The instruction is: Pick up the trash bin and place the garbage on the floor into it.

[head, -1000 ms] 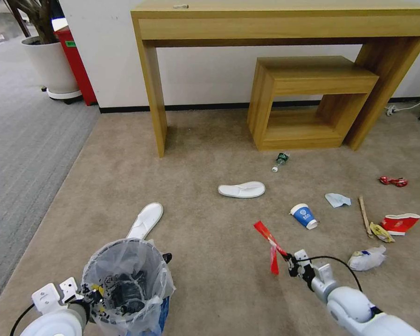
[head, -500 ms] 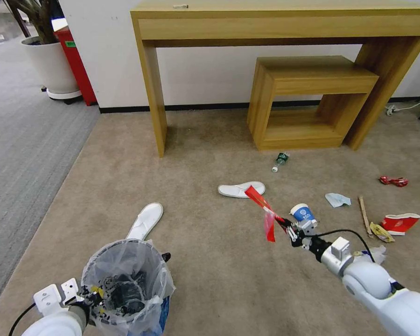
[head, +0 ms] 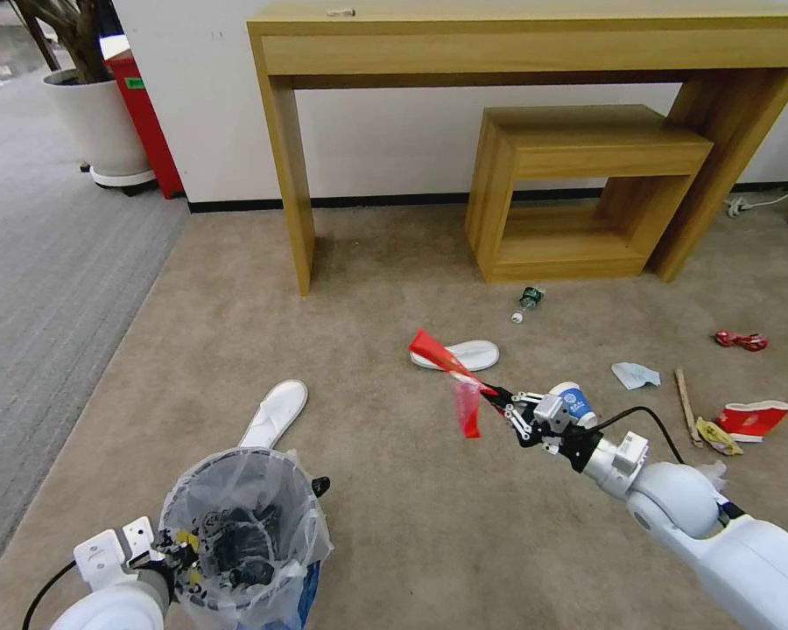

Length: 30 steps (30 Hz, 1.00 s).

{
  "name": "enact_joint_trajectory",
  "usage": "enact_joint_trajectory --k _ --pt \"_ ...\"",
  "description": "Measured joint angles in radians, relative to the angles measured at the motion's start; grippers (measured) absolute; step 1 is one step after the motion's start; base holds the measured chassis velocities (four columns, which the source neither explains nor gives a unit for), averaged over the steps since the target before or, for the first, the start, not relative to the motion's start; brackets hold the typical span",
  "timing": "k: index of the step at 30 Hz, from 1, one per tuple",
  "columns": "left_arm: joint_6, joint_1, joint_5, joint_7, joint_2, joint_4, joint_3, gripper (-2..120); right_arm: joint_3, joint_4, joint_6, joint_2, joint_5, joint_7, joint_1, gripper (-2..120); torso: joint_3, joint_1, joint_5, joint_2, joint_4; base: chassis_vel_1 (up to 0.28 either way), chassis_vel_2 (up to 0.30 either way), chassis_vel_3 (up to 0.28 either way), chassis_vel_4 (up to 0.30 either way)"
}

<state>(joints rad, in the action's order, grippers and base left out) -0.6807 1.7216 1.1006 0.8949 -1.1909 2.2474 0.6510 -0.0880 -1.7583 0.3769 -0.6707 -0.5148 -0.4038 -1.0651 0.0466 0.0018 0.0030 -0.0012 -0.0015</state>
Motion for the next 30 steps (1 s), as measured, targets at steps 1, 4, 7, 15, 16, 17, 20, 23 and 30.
enact_joint_trajectory --k 1,4,7,15,16,17,20,23,30 --pt "-0.002 -0.003 -0.005 -0.005 0.001 -0.002 -0.004 0 0.018 -0.01 0.01 0.002 -0.009 -0.003 0.02 0 0.0 0.0 0.0 0.0 0.0 0.0 0.0 0.0 0.0" --pt "-0.005 -0.01 -0.008 -0.008 0.004 -0.003 -0.012 0 0.042 -0.024 0.014 0.004 -0.018 -0.012 0.051 0 0.0 0.0 0.0 0.0 0.0001 0.0 0.0 0.0 0.0" --pt "-0.007 -0.014 -0.008 -0.008 0.01 -0.006 -0.018 0 0.079 -0.037 0.014 0.01 -0.028 -0.014 0.088 0 0.0 0.0 -0.0001 0.0 0.0 0.0 0.0 0.0 0.0" --pt "-0.01 -0.031 0.011 -0.008 0.031 -0.014 -0.024 0 0.201 -0.043 0.023 0.004 -0.051 -0.011 0.221 0 0.0 0.0 -0.0004 0.0 -0.0001 0.0 0.0 0.0 0.0" --pt "-0.012 -0.039 0.029 -0.002 0.042 -0.014 -0.024 0 0.237 -0.043 0.024 -0.002 -0.055 -0.011 0.265 0 0.0 0.0 -0.0013 0.0 0.0 0.0 0.0 0.0 0.0" --pt "-0.013 -0.043 0.038 0.002 0.047 -0.015 -0.024 0 0.255 -0.043 0.025 -0.007 -0.056 -0.011 0.288 0 0.0 0.0 -0.0016 0.0 -0.0002 0.0 0.0 0.0 0.0" --pt "-0.015 -0.057 0.071 0.013 0.065 -0.016 -0.023 0 0.305 -0.041 0.027 -0.021 -0.065 -0.012 0.35 0 0.0 0.0 -0.0021 0.0 -0.0004 0.0 0.0 0.0 0.0" --pt "-0.018 -0.069 0.098 0.019 0.082 -0.018 -0.021 0 0.36 -0.04 0.027 -0.039 -0.075 -0.014 0.403 0 0.0 0.0 -0.0022 0.0 -0.0007 0.0 0.0 0.0 0.0" --pt "-0.022 -0.103 0.151 0.033 0.12 -0.026 -0.023 0 0.466 -0.042 0.026 -0.058 -0.102 -0.017 0.491 0 0.001 0.0 -0.0021 0.0 -0.0008 0.0 0.0 0.0 0.0"
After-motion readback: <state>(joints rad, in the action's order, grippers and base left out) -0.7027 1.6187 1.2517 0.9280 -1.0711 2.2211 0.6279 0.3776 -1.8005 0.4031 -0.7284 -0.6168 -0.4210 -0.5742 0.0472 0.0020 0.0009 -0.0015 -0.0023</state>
